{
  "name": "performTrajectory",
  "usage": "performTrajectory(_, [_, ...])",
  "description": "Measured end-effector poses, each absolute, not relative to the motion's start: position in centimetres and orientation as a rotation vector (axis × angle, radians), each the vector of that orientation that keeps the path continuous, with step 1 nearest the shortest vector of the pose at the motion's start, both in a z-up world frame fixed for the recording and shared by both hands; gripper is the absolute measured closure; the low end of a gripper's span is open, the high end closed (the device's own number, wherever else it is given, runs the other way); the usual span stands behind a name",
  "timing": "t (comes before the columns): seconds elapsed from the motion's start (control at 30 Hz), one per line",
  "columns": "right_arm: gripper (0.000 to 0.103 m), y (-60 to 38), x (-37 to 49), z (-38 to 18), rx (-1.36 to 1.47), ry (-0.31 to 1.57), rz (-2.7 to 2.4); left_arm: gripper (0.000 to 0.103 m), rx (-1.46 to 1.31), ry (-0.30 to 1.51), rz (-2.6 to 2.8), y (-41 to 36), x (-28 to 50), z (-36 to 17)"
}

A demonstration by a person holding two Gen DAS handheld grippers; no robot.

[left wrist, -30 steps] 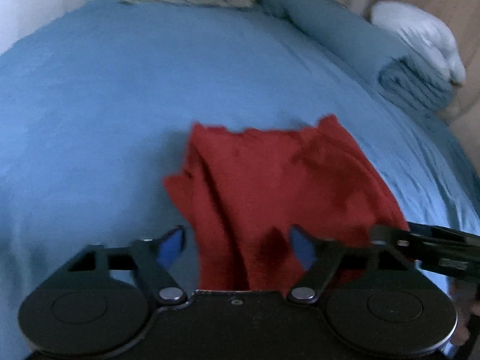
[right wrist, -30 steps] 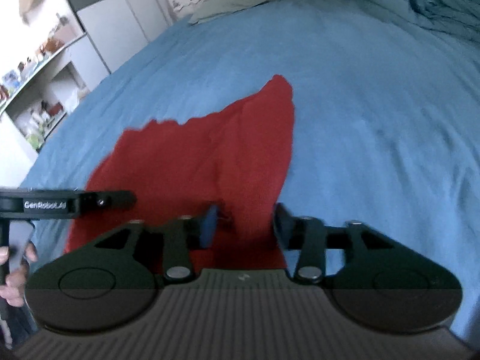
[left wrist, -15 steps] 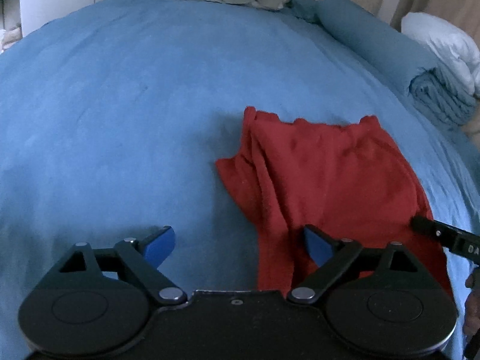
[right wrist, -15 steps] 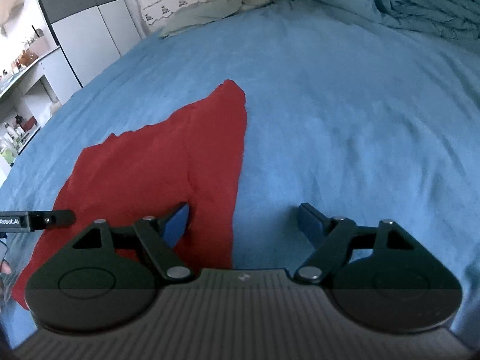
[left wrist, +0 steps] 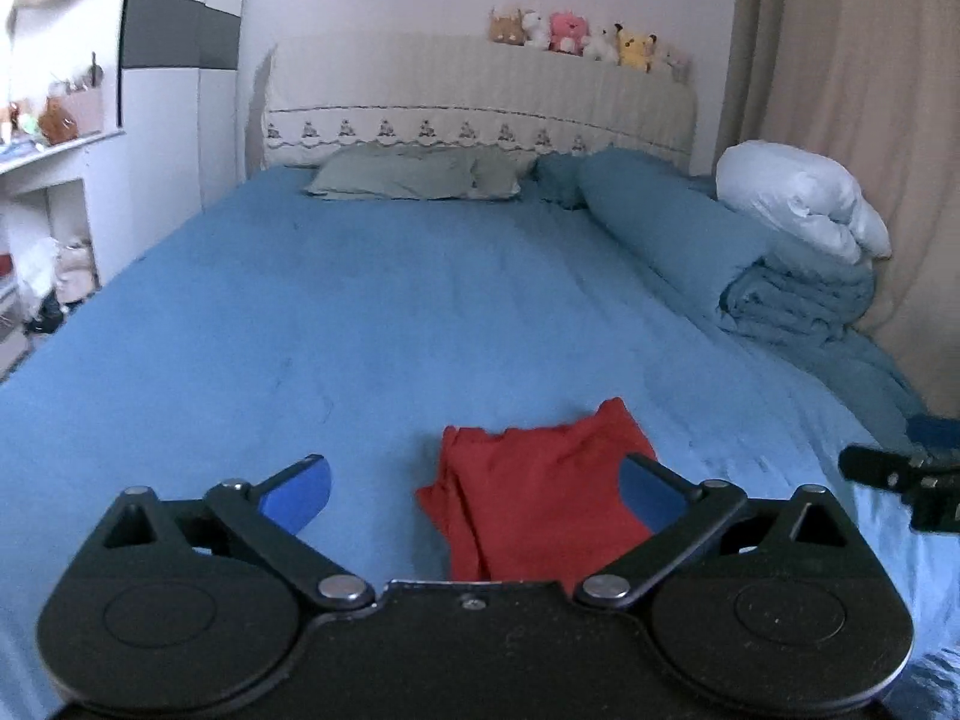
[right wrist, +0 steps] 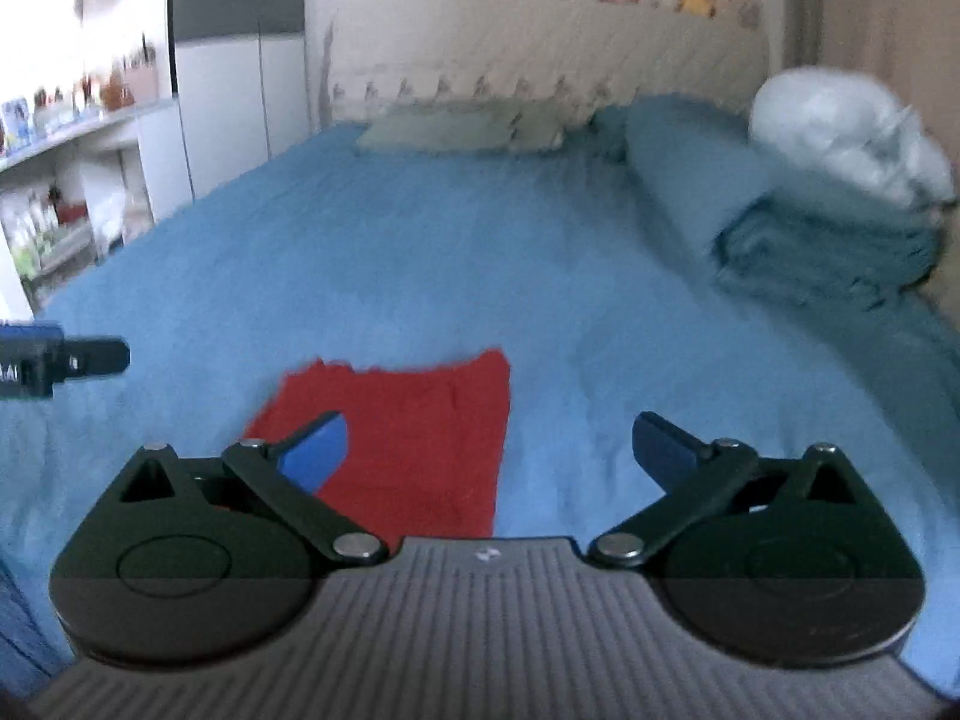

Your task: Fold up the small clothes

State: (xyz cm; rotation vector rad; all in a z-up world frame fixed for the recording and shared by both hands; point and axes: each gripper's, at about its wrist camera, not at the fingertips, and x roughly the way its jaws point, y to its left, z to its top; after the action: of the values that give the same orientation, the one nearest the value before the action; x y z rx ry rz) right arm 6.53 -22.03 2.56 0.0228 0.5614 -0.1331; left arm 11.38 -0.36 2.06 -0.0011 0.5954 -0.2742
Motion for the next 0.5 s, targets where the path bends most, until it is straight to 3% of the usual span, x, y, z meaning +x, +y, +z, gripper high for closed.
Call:
performTrajectory(0.23, [0.000, -18.9, 1.2, 6.7, 0.052, 0.648, -0.142, 0.000, 0.050, 0.699, -0.187, 0.0, 5.1, 3.4])
performTrajectory(0.5, [0.000, -16.4, -3.4, 4.6, 0.035, 0.752, -0.189, 0.000, 0.071, 0.787, -0.141, 0.5, 0.3, 1.0])
